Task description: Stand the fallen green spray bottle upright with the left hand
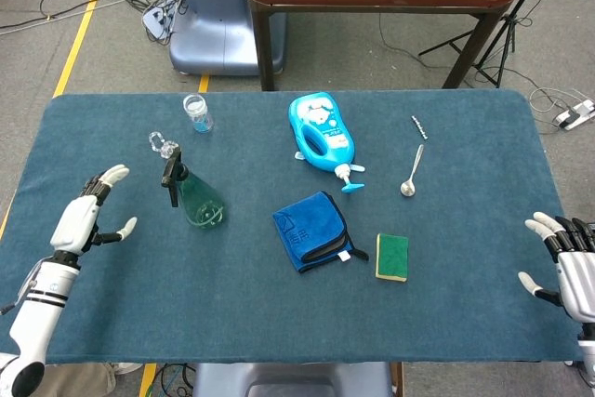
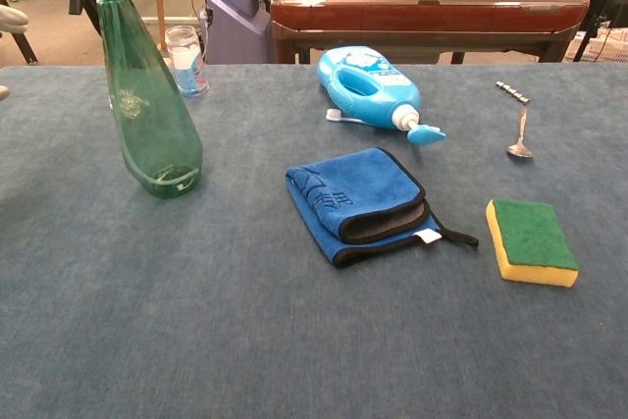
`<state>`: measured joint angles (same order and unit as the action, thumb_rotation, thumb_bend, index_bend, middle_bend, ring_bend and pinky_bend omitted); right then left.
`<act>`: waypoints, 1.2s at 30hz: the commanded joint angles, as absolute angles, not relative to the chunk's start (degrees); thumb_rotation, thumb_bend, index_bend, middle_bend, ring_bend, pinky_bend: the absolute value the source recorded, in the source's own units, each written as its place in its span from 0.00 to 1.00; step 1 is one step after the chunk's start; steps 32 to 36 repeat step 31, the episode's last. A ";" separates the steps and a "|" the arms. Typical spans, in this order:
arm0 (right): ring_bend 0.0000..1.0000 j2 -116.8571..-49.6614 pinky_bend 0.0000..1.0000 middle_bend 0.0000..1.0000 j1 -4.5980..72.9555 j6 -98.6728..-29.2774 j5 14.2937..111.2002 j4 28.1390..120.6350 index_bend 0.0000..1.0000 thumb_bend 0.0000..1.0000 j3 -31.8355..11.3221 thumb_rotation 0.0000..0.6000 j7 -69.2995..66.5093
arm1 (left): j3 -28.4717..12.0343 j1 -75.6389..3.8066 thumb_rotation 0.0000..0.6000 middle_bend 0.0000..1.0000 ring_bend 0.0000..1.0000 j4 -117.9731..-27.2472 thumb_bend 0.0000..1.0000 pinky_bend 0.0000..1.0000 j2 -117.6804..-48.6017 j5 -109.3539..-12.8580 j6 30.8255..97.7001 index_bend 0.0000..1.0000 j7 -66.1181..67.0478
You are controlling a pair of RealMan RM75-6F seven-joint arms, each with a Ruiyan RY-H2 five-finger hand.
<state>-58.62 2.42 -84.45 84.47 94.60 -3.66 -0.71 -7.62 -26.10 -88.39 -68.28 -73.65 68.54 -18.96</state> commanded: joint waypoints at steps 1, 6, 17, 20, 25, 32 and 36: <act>0.09 -58.40 0.09 0.16 2.74 -83.74 84.74 94.79 0.21 0.18 -3.47 1.00 -1.84 | -6.95 -21.70 1.00 0.06 0.00 -91.69 0.36 0.00 -68.53 -71.76 75.99 0.12 -9.20; 0.09 -57.85 0.09 0.17 3.25 -83.03 85.97 95.10 0.21 0.18 -3.07 1.00 -3.83 | -5.62 -18.10 1.00 0.06 0.00 -94.45 0.36 0.00 -68.23 -72.76 80.35 0.15 -5.87; 0.09 -58.17 0.09 0.20 3.36 -83.47 87.49 95.10 0.21 0.19 -2.51 1.00 -4.94 | -2.16 -12.93 1.00 0.06 0.00 -97.22 0.36 0.00 -68.60 -78.42 87.32 0.16 4.84; 0.09 -58.25 0.09 0.20 3.29 -83.66 87.59 95.07 0.21 0.19 -2.42 1.00 -4.89 | -1.74 -12.08 1.00 0.06 0.00 -97.31 0.36 0.00 -69.31 -80.41 88.90 0.16 7.04; 0.09 -58.47 0.09 0.20 3.09 -84.01 87.53 94.86 0.21 0.19 -2.35 1.00 -4.76 | -0.45 -11.20 1.00 0.06 0.00 -97.83 0.36 0.00 -69.44 -83.01 89.33 0.16 11.45; 0.09 -58.71 0.09 0.20 3.03 -84.11 87.57 94.47 0.21 0.19 -2.24 1.00 -5.02 | 0.73 -10.70 1.00 0.06 0.00 -100.58 0.36 0.00 -68.08 -83.89 87.56 0.16 14.61; 0.09 -58.71 0.09 0.20 3.03 -84.11 87.57 94.47 0.21 0.19 -2.24 1.00 -5.02 | 0.73 -10.70 1.00 0.06 0.00 -100.58 0.36 0.00 -68.08 -83.89 87.56 0.16 14.61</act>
